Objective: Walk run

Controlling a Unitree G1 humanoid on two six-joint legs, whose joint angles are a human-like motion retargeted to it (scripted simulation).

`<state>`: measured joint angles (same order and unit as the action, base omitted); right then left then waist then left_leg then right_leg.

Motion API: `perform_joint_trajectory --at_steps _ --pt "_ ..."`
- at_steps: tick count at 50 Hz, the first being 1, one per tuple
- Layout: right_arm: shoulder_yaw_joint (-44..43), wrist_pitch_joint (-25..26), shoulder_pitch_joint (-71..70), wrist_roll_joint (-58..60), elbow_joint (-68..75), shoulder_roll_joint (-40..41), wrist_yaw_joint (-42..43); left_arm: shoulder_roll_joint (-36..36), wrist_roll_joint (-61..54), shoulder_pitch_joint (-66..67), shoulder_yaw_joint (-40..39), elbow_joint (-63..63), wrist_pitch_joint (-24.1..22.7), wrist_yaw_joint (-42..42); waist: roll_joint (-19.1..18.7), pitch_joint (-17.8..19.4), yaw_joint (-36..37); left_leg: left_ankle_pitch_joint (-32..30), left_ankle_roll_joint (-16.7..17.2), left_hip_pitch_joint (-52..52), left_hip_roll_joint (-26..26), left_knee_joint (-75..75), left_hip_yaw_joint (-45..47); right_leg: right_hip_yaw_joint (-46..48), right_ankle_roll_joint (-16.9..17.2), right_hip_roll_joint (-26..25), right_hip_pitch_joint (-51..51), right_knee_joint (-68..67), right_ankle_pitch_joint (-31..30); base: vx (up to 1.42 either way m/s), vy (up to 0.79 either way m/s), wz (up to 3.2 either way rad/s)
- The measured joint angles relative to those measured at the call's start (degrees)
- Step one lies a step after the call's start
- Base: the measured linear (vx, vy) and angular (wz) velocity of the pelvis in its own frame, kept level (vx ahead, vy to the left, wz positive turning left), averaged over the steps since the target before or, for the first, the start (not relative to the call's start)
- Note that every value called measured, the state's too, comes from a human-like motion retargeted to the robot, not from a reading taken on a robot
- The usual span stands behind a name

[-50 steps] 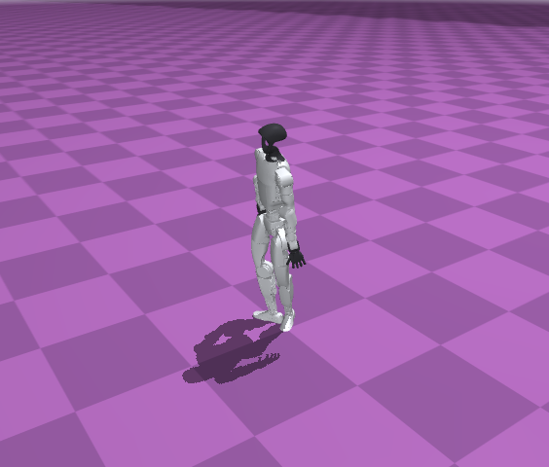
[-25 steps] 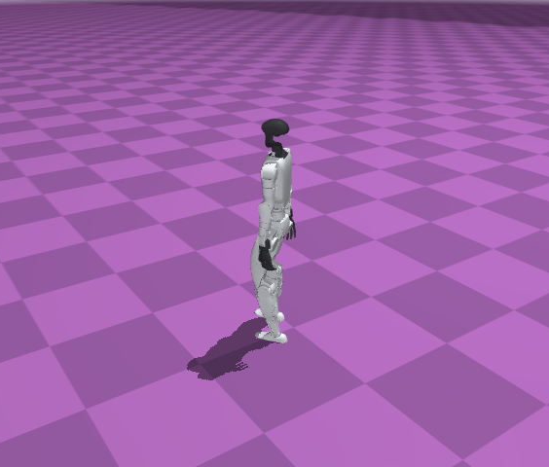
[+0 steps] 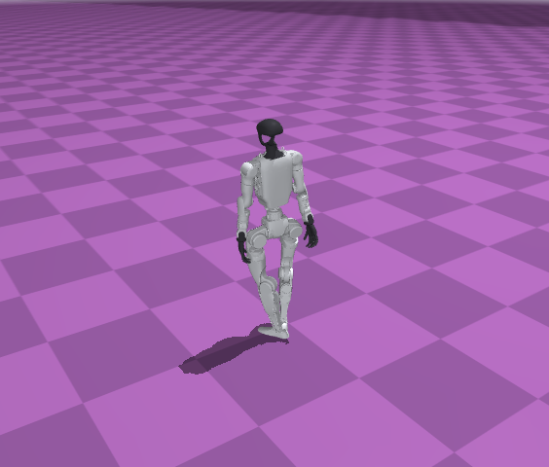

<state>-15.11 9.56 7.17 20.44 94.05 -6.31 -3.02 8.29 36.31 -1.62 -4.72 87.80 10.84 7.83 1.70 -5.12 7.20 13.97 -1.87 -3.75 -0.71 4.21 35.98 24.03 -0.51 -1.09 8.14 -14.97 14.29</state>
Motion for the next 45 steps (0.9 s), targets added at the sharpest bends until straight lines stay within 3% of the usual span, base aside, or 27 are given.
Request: perform_joint_trajectory --at_steps 8,13,16,20,22,24,29,35,38,40,42,45 --pt "-2.55 2.18 0.52 -0.13 1.75 -0.37 -4.89 -0.09 1.0 1.12 1.41 0.09 -1.45 -0.3 -1.38 0.25 1.06 -1.46 2.99 -5.11 0.5 -3.92 2.23 -0.34 -3.8 -3.44 -5.79 9.09 -2.9 0.1 -0.11 -0.2" --pt "-1.19 0.51 -0.81 1.82 1.59 -0.18 -2.79 0.69 3.03 1.54 0.58 0.26 -1.4 1.69 -1.78 0.48 -1.26 0.65 3.68 -4.34 -0.59 0.79 0.58 -0.29 -3.24 -3.7 -8.9 12.39 -2.14 0.13 -0.15 0.33" --pt "-0.53 -0.53 -2.68 0.31 2.14 0.52 -0.62 1.03 3.28 1.88 0.71 -0.39 -2.25 0.71 0.45 1.61 -0.76 -0.21 2.95 -0.18 -1.3 11.76 -0.19 -0.28 -2.86 -0.44 -10.15 12.37 -0.5 0.11 -0.11 0.34" --pt "3.4 -5.05 -6.03 -3.98 3.09 0.9 3.91 1.3 2.15 2.29 -0.52 0.01 -2.81 -1.77 3.51 2.31 -1.82 -3.31 -2.29 10.77 -4.39 34.74 -1.65 1.77 -1.55 3.45 -11.47 12.98 1.18 0.13 -0.12 0.65" --pt "5.3 -8.34 -7.74 -5.57 2.6 1.31 8.2 1.01 2.52 2.86 -2.06 1.0 -2.19 -2.46 3.35 1.75 -0.58 -2.58 1.33 16.37 -6.31 39.27 -4.07 2.59 -1.0 2.4 -12.03 13.96 1.31 0.26 -0.11 0.38" --pt "5.86 -9.91 -9.2 -4.89 1.2 1.76 9.8 0.91 3.25 3.68 -3.47 1.75 -1.93 -1.75 3.84 1.28 1.1 -2.56 2.85 19.49 -6.39 37.08 -3.24 3.01 -0.73 2.12 -12.27 14.22 1.61 0.29 -0.11 0.08" --pt "8.39 -12.46 -14.47 -3.79 -6.16 1.64 5.23 1.69 2.21 5.81 -5.91 4.07 -0.77 -0.54 5.15 2.63 5.41 -4.21 0.18 25.92 -4.76 23.84 -1.28 2.91 -0.45 1.55 -14.73 14.21 3.36 0.32 -0.13 -0.02" --pt "8.81 -9.84 -21.94 -2.38 -14.87 1.36 0.28 2.99 0.94 7.19 -5.81 9.47 2.24 -0.84 3.82 3.19 6.33 -10.2 0.77 35.72 -1.55 14.85 -14.29 5.3 1.73 -1.62 -19.94 15.71 3.95 0.47 -0.07 0.12" --pt "9.04 -9.51 -23.75 -3.28 -16.82 1.99 -1.33 3.06 3.35 7.53 -5.81 9.6 3.94 1.09 4.17 3.28 6.37 -9.07 0.23 36.4 -1.27 13.59 -13.12 3.75 3.43 -1.53 -21.4 14.9 3.5 0.59 -0.03 0.06" --pt "9.05 -9.93 -23.71 -4.47 -17.84 2.47 -2.75 2.85 5.43 7.66 -6.0 9.6 4.21 2.02 4.67 2.6 7.02 -9.91 -3.67 36.13 -0.88 15.25 -12.59 2.66 5.66 -0.79 -22.43 13.85 1.13 0.9 0.04 -0.14" --pt "8.77 -10.24 -22.58 -4.85 -17.95 2.73 -3.54 2.74 6.19 7.76 -6.26 9.6 4.34 2.35 5.03 1.71 7.82 -9.64 -5.04 35.31 -1.17 16.97 -10.89 1.87 7.15 -0.04 -23.08 12.87 -2.09 0.72 0.05 -0.38" --pt "8.42 -10.23 -19.3 -4.13 -15.91 3.58 -3.17 1.93 5.07 7.13 -7.77 9.3 4.54 1.84 5.13 0.61 8.79 -8.62 -5.71 33.5 -2.93 20.75 -10.52 2.13 9.35 2.2 -24.22 9.12 -13.38 0.93 0.07 -0.5"
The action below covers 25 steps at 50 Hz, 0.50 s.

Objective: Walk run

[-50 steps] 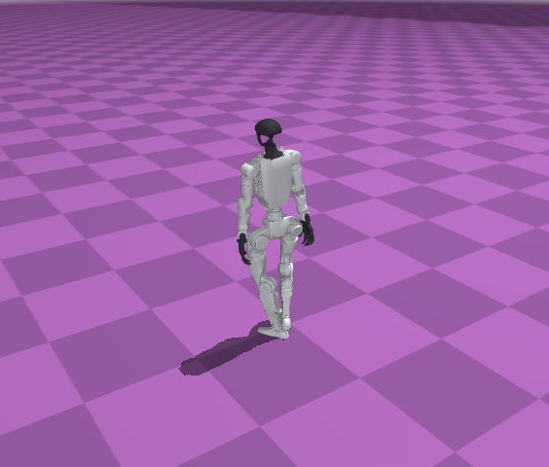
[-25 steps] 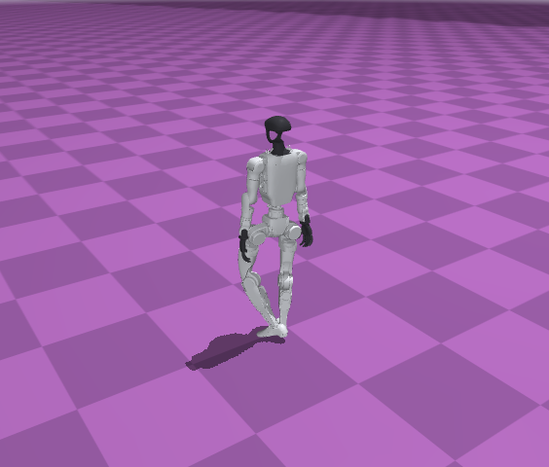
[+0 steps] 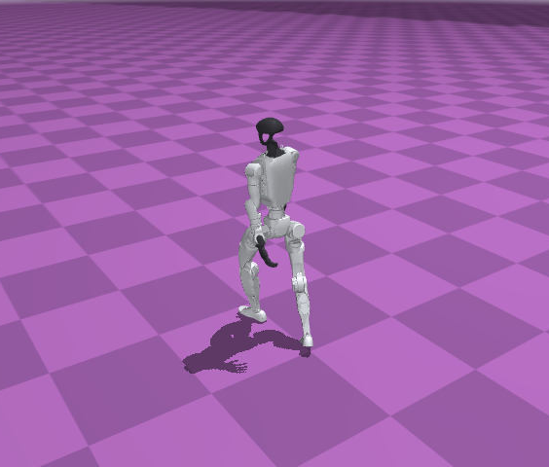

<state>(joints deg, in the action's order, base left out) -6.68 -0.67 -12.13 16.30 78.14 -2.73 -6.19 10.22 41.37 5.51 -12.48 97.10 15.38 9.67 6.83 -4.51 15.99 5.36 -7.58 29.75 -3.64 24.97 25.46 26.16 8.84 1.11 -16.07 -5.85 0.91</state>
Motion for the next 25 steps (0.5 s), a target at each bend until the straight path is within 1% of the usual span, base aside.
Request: perform_joint_trajectory --at_steps 2,5,6,7,8,10,11,13,15,17,18,20,22,23,25 --pt "-0.23 0.2 2.17 0.51 2.53 -0.02 0.71 -0.53 -1.61 0.01 0.33 -0.61 -0.48 -0.36 -1.34 -1.19 -0.63 2.49 -0.45 -2.38 -0.66 0.41 -0.84 1.44 -1.57 0.02 -0.15 -2.93 -8.17 0.92 0.11 -0.1" --pt "-0.57 1.42 5.97 1.73 7.39 -0.59 2.56 -1.0 -4.98 -0.81 2.46 -1.92 -1.43 -0.06 -6.22 -2.59 -2.0 5.85 -0.11 -8.33 -3.74 -1.14 -3.11 5.3 -6.11 -0.06 1.0 -14.15 -20.9 0.99 0.13 -0.11" --pt "-0.54 1.79 7.18 2.46 8.7 -1.03 3.45 -0.75 -5.84 -2.17 3.16 -2.54 -1.4 0.08 -8.76 -2.18 -3.07 7.18 0.29 -11.31 -5.21 -2.04 -3.78 8.25 -9.82 0.51 2.23 -20.7 -21.86 1.04 0.14 -0.13" --pt "-0.58 2.06 8.17 3.08 9.76 -1.45 4.28 -0.58 -6.52 -3.45 3.73 -3.13 -1.36 0.09 -10.74 -1.78 -3.86 8.2 0.68 -13.88 -6.29 -2.99 -4.08 10.18 -12.42 1.13 3.76 -26.41 -21.52 0.8 0.11 -0.28" --pt "-0.77 2.14 8.7 3.47 10.34 -1.8 4.99 -0.54 -6.83 -4.6 4.04 -3.64 -1.32 -0.15 -11.58 -1.38 -4.1 8.61 1.03 -15.63 -6.58 -4.06 -3.64 10.06 -12.82 1.85 5.9 -30.41 -18.54 0.62 0.07 -0.29" --pt "-2.13 2.37 10.26 3.91 11.44 -2.23 6.58 -0.09 -7.32 -7.55 5.3 -5.32 -1.7 -1.19 -12.09 -0.38 -5.09 8.49 1.32 -19.65 -5.12 -8.02 -2.71 7.73 -12.3 3.89 13.71 -39.31 -12.54 0.57 0.03 -0.1" --pt "-3.17 2.34 11.14 3.8 11.9 -2.25 6.93 0.32 -7.52 -8.95 6.03 -6.48 -2.28 -1.91 -11.52 -0.04 -6.02 8.15 1.18 -21.37 -3.35 -10.37 -2.64 7.2 -11.36 5.13 17.95 -42.01 -10.26 0.63 0.0 0.23" --pt "-5.02 2.34 13.03 3.25 12.66 -2.12 6.9 1.16 -7.91 -11.51 7.13 -9.02 -3.74 -3.14 -10.41 0.28 -8.05 7.66 0.93 -24.28 -0.08 -14.48 -2.84 6.82 -10.36 6.55 25.44 -43.44 -6.07 0.61 -0.04 0.44" --pt "-6.47 2.62 14.96 2.39 13.14 -1.8 5.93 1.88 -8.16 -13.86 7.48 -11.8 -5.47 -3.56 -9.48 0.35 -10.62 7.65 0.71 -26.54 2.66 -17.43 -3.9 6.27 -9.92 6.29 32.1 -39.26 -2.47 0.56 -0.09 0.63" --pt "-7.43 2.91 16.74 1.57 13.56 -1.55 4.83 2.64 -8.79 -16.24 7.45 -14.6 -6.94 -2.96 -8.54 0.88 -13.25 8.41 0.56 -29.19 5.12 -19.48 -5.27 6.04 -10.92 6.33 37.18 -30.21 0.27 0.8 -0.16 0.78" --pt "-7.94 3.19 17.61 1.02 13.89 -1.39 4.35 3.08 -9.21 -17.66 7.32 -16.26 -7.49 -2.36 -7.73 1.4 -14.77 9.02 0.5 -31.06 6.78 -20.55 -6.26 4.95 -11.56 6.17 39.84 -23.57 1.73 0.68 -0.18 0.89" --pt "-8.6 3.84 18.5 0.24 14.39 -1.06 3.8 3.66 -9.77 -19.3 7.24 -18.58 -8.0 -1.43 -6.5 2.21 -16.72 9.92 0.56 -33.86 8.8 -21.79 -7.85 2.97 -11.68 5.77 42.7 -14.22 2.08 0.79 -0.23 0.85" --pt "-9.6 4.71 19.42 -0.12 14.87 -0.75 2.76 3.82 -10.71 -20.84 7.44 -21.05 -8.9 -1.0 -5.42 2.36 -18.32 11.25 1.07 -37.07 10.36 -22.83 -9.63 -3.01 -10.97 4.49 47.19 -5.52 2.09 0.73 -0.23 0.75" --pt "-9.89 4.89 19.76 -0.11 14.91 -0.64 2.27 3.76 -10.99 -21.03 7.58 -21.79 -9.23 -1.01 -5.39 2.2 -18.58 11.57 1.43 -37.98 10.35 -23.03 -10.05 -4.47 -10.76 4.16 48.55 -4.08 2.24 0.68 -0.23 0.51" --pt "-10.35 5.33 20.45 -0.27 14.89 -0.68 1.16 3.17 -11.46 -20.91 7.99 -22.94 -10.16 -1.2 -5.66 1.67 -18.71 11.99 3.0 -39.76 9.84 -22.76 -10.83 -2.19 -11.17 4.33 49.96 -3.2 2.92 0.8 -0.26 0.32"
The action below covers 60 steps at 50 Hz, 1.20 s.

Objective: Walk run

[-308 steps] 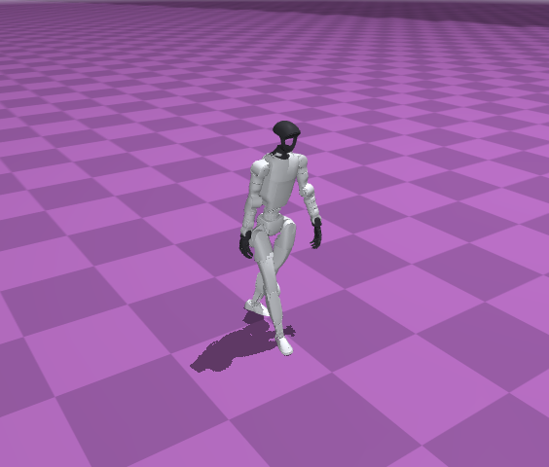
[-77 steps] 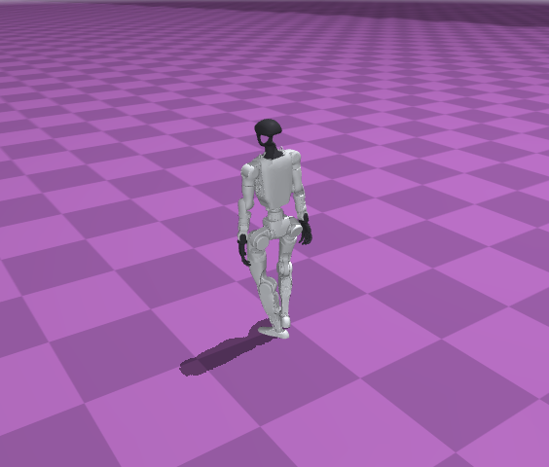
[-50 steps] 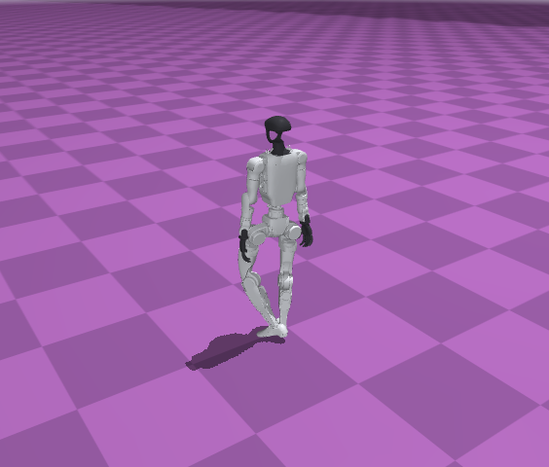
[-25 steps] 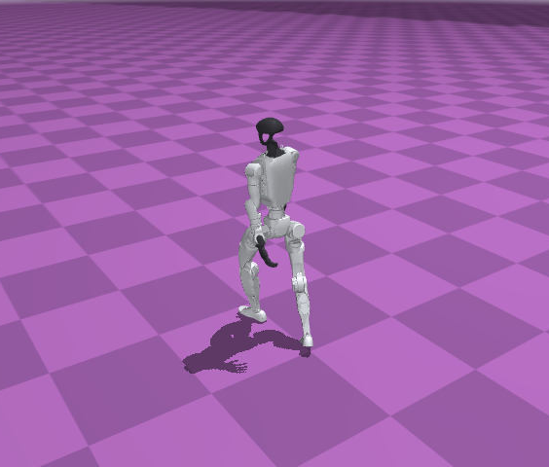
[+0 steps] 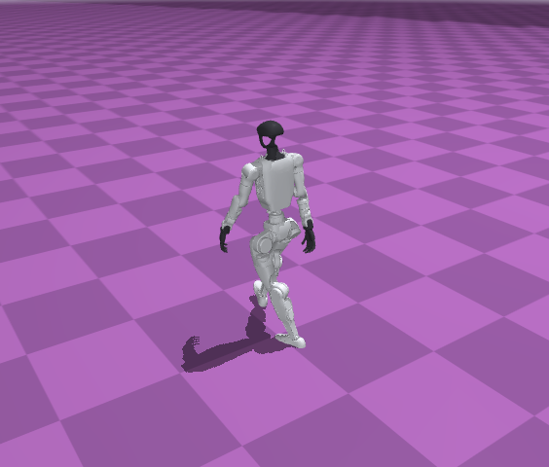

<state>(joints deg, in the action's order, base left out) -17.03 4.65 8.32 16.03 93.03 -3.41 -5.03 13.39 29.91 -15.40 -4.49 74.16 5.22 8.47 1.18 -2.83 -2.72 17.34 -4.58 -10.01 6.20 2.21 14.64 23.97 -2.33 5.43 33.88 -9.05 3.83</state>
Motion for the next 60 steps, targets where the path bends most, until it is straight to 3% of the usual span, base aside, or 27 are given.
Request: perform_joint_trajectory --at_steps 3,5,6,7,10,12,14,15,18,23,27,30,33,35,37,40,42,45,47,50,55,60 --pt "-0.5 1.58 -0.94 0.24 -0.19 -0.38 -0.26 -1.52 -0.27 1.89 -0.59 0.51 -1.12 -0.29 -0.14 -1.82 0.19 -3.79 3.7 -1.23 -0.55 1.92 0.29 3.76 -3.22 0.48 -0.02 -5.27 0.69 1.0 -0.32 0.01" --pt "0.24 1.75 -1.55 0.16 -0.24 -0.18 0.12 -1.83 2.06 5.14 -2.08 2.01 -0.16 1.68 0.53 -2.44 -1.44 -11.48 6.82 -3.69 -0.83 4.75 1.11 5.09 -5.53 0.27 -3.1 -5.55 -4.56 1.08 -0.31 0.25" --pt "0.46 1.76 -1.82 0.02 -0.06 -0.02 -0.22 -2.0 4.57 7.2 -3.17 2.89 0.25 2.48 0.97 -2.58 -1.67 -17.12 6.73 -4.82 -1.41 6.72 3.51 0.7 -5.97 -0.14 -4.0 -7.05 -3.74 1.13 -0.32 0.47" --pt "0.41 1.84 -2.07 -0.08 0.01 0.12 -0.55 -2.24 6.87 9.12 -3.84 3.84 0.53 3.06 1.5 -2.72 -1.85 -22.52 5.98 -5.56 -2.19 9.13 6.01 -2.54 -6.1 -0.04 -5.1 -8.32 -2.66 1.19 -0.34 0.65" --pt "-0.25 2.34 -3.13 -0.28 -1.07 0.06 -1.47 -2.94 12.23 13.64 -3.04 7.91 0.93 3.41 4.95 -2.09 0.51 -35.29 -1.39 -3.78 -3.08 23.05 13.24 -6.51 -4.59 2.72 -11.74 -8.71 2.07 1.13 -0.32 0.12" --pt "3.22 1.69 -5.63 -1.54 -2.31 -0.52 -1.69 -0.95 14.18 15.17 -2.69 11.85 2.86 5.4 8.01 -0.5 1.49 -31.97 -5.66 0.17 -5.77 37.36 18.82 -0.19 -3.39 6.83 -18.99 -6.68 4.31 0.92 -0.34 -0.19" --pt "4.99 1.44 -8.33 -1.67 -2.97 -1.13 -0.94 0.78 14.61 16.12 -2.02 13.83 4.54 6.73 9.25 0.63 2.28 -25.56 -7.07 4.41 -9.52 44.96 22.77 1.05 -2.45 6.82 -23.65 -4.12 5.14 0.91 -0.31 0.19" --pt "5.52 1.49 -9.93 -1.29 -3.38 -1.52 -0.36 1.47 14.67 16.82 -1.51 14.61 5.33 7.01 9.7 1.24 3.19 -23.23 -7.12 7.41 -11.03 47.71 24.03 0.11 -1.9 6.12 -25.81 -2.79 5.47 0.91 -0.24 0.18" --pt "6.17 1.71 -13.46 0.39 -5.16 -2.15 0.12 1.69 13.73 18.58 -2.2 15.45 4.77 4.01 7.76 1.96 6.09 -18.61 -2.57 18.33 -11.35 48.14 19.16 5.51 -1.48 2.12 -31.68 3.23 4.27 0.71 -0.17 -0.05" --pt "7.98 0.4 -18.45 1.4 -9.92 -4.09 -1.71 0.08 7.84 20.99 -6.9 17.58 3.94 -0.44 5.07 2.15 12.36 -15.07 -0.32 31.7 -8.54 30.92 15.18 5.15 0.4 -3.88 -38.78 7.94 6.21 0.72 -0.17 -0.45" --pt "7.67 -0.5 -22.48 1.38 -13.13 -4.61 -2.41 -1.8 5.72 20.63 -10.23 19.85 5.81 3.35 2.88 2.45 15.02 -14.56 1.08 39.49 -5.42 12.72 5.92 3.48 2.73 -7.48 -44.59 9.39 8.59 0.85 -0.13 -0.3" --pt "8.35 -0.79 -23.16 -0.02 -14.55 -4.4 -3.15 -2.13 7.47 19.98 -9.27 20.88 6.96 7.75 3.74 2.05 16.23 -14.67 0.42 41.67 -4.57 7.18 6.37 1.65 5.28 -6.45 -46.97 8.24 7.83 0.97 -0.04 -0.31" --pt "7.87 -0.91 -21.82 0.48 -14.98 -3.67 -3.42 -2.02 11.92 19.21 -7.36 20.68 7.88 11.96 3.44 0.81 17.04 -15.13 -2.83 40.66 -5.16 10.39 8.78 0.13 8.91 -6.14 -49.06 5.94 3.1 1.05 0.05 -0.3" --pt "7.11 -1.0 -18.93 3.56 -14.26 -3.42 -4.2 -2.18 15.56 19.31 -6.58 19.94 8.48 13.16 2.62 -0.56 19.15 -19.43 -4.03 37.67 -7.52 11.69 12.48 -1.4 10.69 -5.89 -50.91 2.21 -6.23 1.5 0.16 -0.73" --pt "7.18 -1.4 -16.22 6.63 -13.28 -2.34 -3.02 -2.94 15.83 19.39 -8.75 18.59 8.8 11.51 1.78 -1.46 18.42 -16.39 -4.72 36.05 -9.11 15.24 9.83 -1.72 8.45 -5.5 -49.79 -3.84 -18.45 0.95 0.05 -0.45" --pt "8.04 -2.18 -13.15 7.42 -11.24 -0.79 0.68 -4.21 9.7 18.33 -12.63 16.48 9.65 7.4 -2.9 -0.89 15.12 -11.2 -3.78 30.59 -12.72 16.79 6.67 4.94 3.85 -5.38 -47.09 -18.41 -28.32 0.97 0.05 0.03" --pt "8.78 -2.43 -11.69 5.85 -9.19 -1.01 1.02 -4.37 0.83 15.81 -12.94 15.56 9.63 3.86 -4.93 -0.07 14.12 -9.32 -2.19 26.27 -14.5 15.44 7.27 6.37 1.93 -3.55 -41.49 -30.78 -23.57 0.86 0.03 -0.09" --pt "7.27 -1.81 -9.52 5.64 -6.88 -0.75 0.12 -4.4 -6.82 10.65 -12.39 13.52 6.96 -0.62 -4.68 0.58 11.08 -9.04 0.15 20.72 -11.93 9.77 7.37 3.59 5.05 -1.19 -27.27 -43.78 -15.77 0.8 -0.03 0.28" --pt "5.76 -1.78 -7.86 4.59 -5.74 -0.31 0.04 -3.67 -5.31 7.57 -10.77 10.94 5.0 -0.2 -3.35 0.33 8.61 -8.93 0.96 18.03 -9.52 6.24 9.52 4.33 5.44 0.4 -19.78 -44.07 -11.05 0.72 -0.06 0.74" --pt "4.13 -1.93 -4.83 1.77 -4.64 0.28 -0.67 -1.65 -2.04 3.69 -6.29 6.29 2.97 2.45 -1.6 0.26 4.77 -8.09 1.26 14.49 -5.62 2.68 8.56 6.3 4.13 2.07 -11.34 -35.94 -6.57 0.79 -0.14 1.03" --pt "2.65 -1.04 -1.29 -0.5 -1.77 0.98 -2.5 1.34 0.88 -1.35 -1.54 -0.11 -0.1 3.97 2.01 1.34 0.33 -5.58 1.7 6.84 -0.14 -1.07 5.92 7.18 1.92 3.67 -2.31 -11.56 -0.08 0.79 -0.24 0.95" --pt "2.24 1.43 -0.75 4.87 1.64 -0.29 -3.39 0.97 -1.1 -2.01 -2.05 -2.01 -2.47 2.07 2.4 -0.43 -2.42 -1.96 3.32 1.55 0.92 -0.26 3.04 2.14 0.51 1.34 4.48 -1.56 2.78 0.9 -0.29 0.42"
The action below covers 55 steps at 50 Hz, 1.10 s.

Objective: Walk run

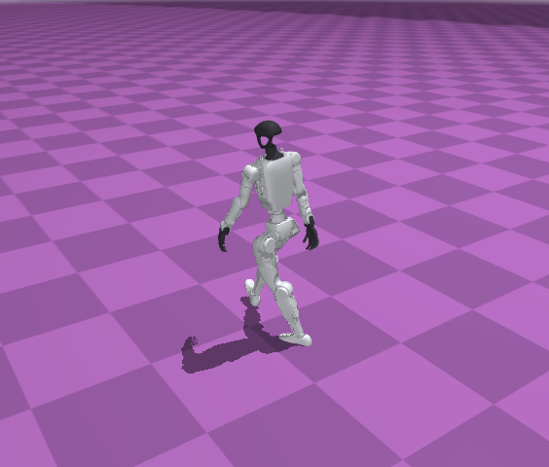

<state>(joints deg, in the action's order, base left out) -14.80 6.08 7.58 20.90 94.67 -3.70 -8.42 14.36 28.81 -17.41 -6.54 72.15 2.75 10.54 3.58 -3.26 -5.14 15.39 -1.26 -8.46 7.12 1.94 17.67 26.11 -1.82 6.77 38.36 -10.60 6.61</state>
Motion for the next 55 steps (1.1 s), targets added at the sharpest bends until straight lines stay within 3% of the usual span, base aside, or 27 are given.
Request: perform_joint_trajectory --at_steps 3,5,6,8,10,13,16,21,25,30,33,35,38,40,43,47,50,55 --pt "-1.02 1.84 -0.26 1.0 0.72 -0.31 1.02 -1.39 -0.07 2.96 -1.29 1.74 0.03 1.48 -0.61 -1.77 -0.84 -4.22 3.03 -2.2 -0.16 3.29 -1.83 4.47 -5.58 0.14 -2.21 -4.54 -1.55 0.98 -0.26 0.22" --pt "-1.06 1.6 0.15 0.31 0.94 -0.42 0.89 -1.41 1.43 5.66 -2.09 2.98 0.66 4.16 -0.18 -2.28 -1.87 -10.19 4.54 -4.23 -0.04 5.59 -0.56 3.77 -6.67 0.3 -4.69 -4.88 -6.19 1.16 -0.36 0.45" --pt "-1.63 1.31 0.21 -0.83 0.87 -0.21 0.46 -1.88 3.65 7.32 -2.84 3.98 1.34 5.03 0.5 -2.36 -1.83 -16.57 4.31 -5.35 -0.74 7.69 2.78 0.4 -7.1 1.32 -4.64 -8.11 -5.53 1.23 -0.37 0.51" --pt "-2.75 1.26 0.24 -4.09 -0.22 0.18 -0.62 -3.57 7.02 10.81 -3.49 6.98 2.64 4.25 2.25 -1.9 -0.7 -29.64 1.99 -5.34 -2.01 16.24 7.69 -5.03 -6.12 3.69 -7.83 -11.5 -2.39 1.26 -0.3 0.33" --pt "-1.37 1.11 -0.21 -8.1 -2.03 -0.12 -1.84 -4.65 7.87 13.47 -4.21 11.39 3.79 1.36 5.92 -1.15 2.66 -36.67 -2.34 -3.89 -1.22 27.42 14.17 -6.4 -5.68 5.94 -13.38 -11.03 0.88 1.15 -0.3 -0.53" --pt "-0.09 1.12 -4.01 -11.25 -5.26 -0.13 0.48 -3.99 7.45 15.75 -4.2 18.0 5.99 0.17 8.67 0.87 4.74 -25.92 -6.48 3.63 -6.28 44.08 18.17 -3.18 -4.26 8.56 -21.5 -8.84 3.59 0.77 -0.24 -0.13" --pt "-0.01 0.52 -8.33 -10.86 -8.51 0.36 5.31 -4.44 9.16 18.45 -6.71 20.63 7.41 0.93 7.12 1.78 6.59 -19.65 -5.38 13.73 -9.68 48.25 15.69 -0.89 -3.5 4.38 -28.68 -2.67 3.49 0.8 -0.21 -0.06" --pt "2.0 -1.85 -14.71 -9.16 -14.37 -1.51 3.33 -5.51 6.36 23.0 -10.28 23.1 7.54 1.1 3.19 2.3 11.93 -13.79 -1.94 27.22 -9.44 35.64 11.53 0.91 -2.84 -3.64 -37.93 5.85 3.69 0.83 -0.19 -0.61" --pt "3.21 -2.84 -19.84 -8.44 -18.01 -3.93 1.36 -5.75 3.97 24.38 -11.97 25.24 8.85 1.84 0.18 3.17 15.39 -13.66 -1.07 34.39 -9.97 17.36 9.2 -0.75 -0.79 -8.6 -45.37 9.12 6.03 0.85 -0.09 -0.64" --pt "3.51 -3.32 -22.41 -8.23 -18.7 -5.23 2.09 -5.3 6.24 23.26 -11.5 25.25 10.6 4.01 0.26 2.46 16.94 -13.81 -1.26 39.82 -8.13 7.56 6.23 -1.81 3.6 -8.89 -50.81 9.07 6.69 0.92 -0.06 -0.18" --pt "2.85 -2.58 -20.37 -8.1 -17.51 -4.38 1.23 -5.11 8.03 21.79 -10.44 24.03 10.47 3.59 0.25 1.24 18.31 -17.9 -6.35 38.83 -8.63 12.49 8.53 -3.18 7.18 -8.53 -53.23 5.85 0.62 1.05 -0.03 -0.25" --pt "2.74 -2.53 -17.46 -6.93 -16.38 -3.53 -0.49 -5.0 8.66 20.58 -10.21 23.34 9.92 3.29 0.42 0.72 20.09 -17.76 -7.16 37.85 -9.28 15.9 5.19 -5.36 8.01 -7.86 -53.67 1.66 -9.7 1.17 0.04 -0.71" --pt "3.52 -2.93 -13.42 -6.14 -14.42 -1.17 0.52 -4.67 8.09 18.86 -9.63 21.33 9.68 3.99 -1.94 0.19 18.85 -12.0 -6.85 33.02 -12.2 18.2 3.38 -2.46 5.0 -7.29 -51.11 -9.91 -25.34 1.06 0.03 -0.24" --pt "4.36 -2.66 -10.74 -6.98 -13.53 -0.38 1.31 -3.74 6.78 17.58 -7.93 19.5 9.17 4.78 -4.4 0.34 18.19 -9.94 -6.68 28.41 -14.32 16.73 3.66 3.19 1.19 -5.99 -49.02 -20.24 -29.65 1.04 0.03 -0.25" --pt "4.11 -2.13 -6.32 -5.91 -15.12 1.21 5.79 -1.65 3.15 13.26 -5.29 16.23 7.36 2.22 -6.16 1.72 16.37 -7.64 -5.43 21.86 -14.94 13.38 3.95 5.27 -1.7 -1.19 -38.59 -37.7 -19.98 0.77 0.0 -0.27" --pt "1.3 -4.33 -2.46 -6.66 -15.4 3.01 11.41 -0.44 1.23 8.75 -3.64 12.4 5.47 -2.42 -3.88 1.53 11.91 -7.41 -5.4 16.09 -9.96 6.43 6.39 5.38 -0.08 2.26 -24.39 -42.4 -13.46 0.76 -0.04 0.55" --pt "-0.8 -4.48 -0.02 -9.46 -14.42 3.81 7.43 0.59 -0.13 5.48 -2.16 9.85 3.4 -2.1 -2.95 0.96 7.96 -6.11 -4.94 12.92 -6.93 3.7 4.7 7.26 -0.51 2.68 -16.62 -32.89 -8.67 0.78 -0.11 0.86" --pt "-3.15 0.69 0.97 -14.1 -11.26 4.05 -5.53 1.93 -1.12 0.21 -1.46 6.99 2.25 0.32 -0.2 2.12 3.33 -2.06 -4.6 4.38 -1.32 0.04 0.81 6.73 -2.57 0.84 -8.6 -5.16 -2.56 0.76 -0.2 0.72"
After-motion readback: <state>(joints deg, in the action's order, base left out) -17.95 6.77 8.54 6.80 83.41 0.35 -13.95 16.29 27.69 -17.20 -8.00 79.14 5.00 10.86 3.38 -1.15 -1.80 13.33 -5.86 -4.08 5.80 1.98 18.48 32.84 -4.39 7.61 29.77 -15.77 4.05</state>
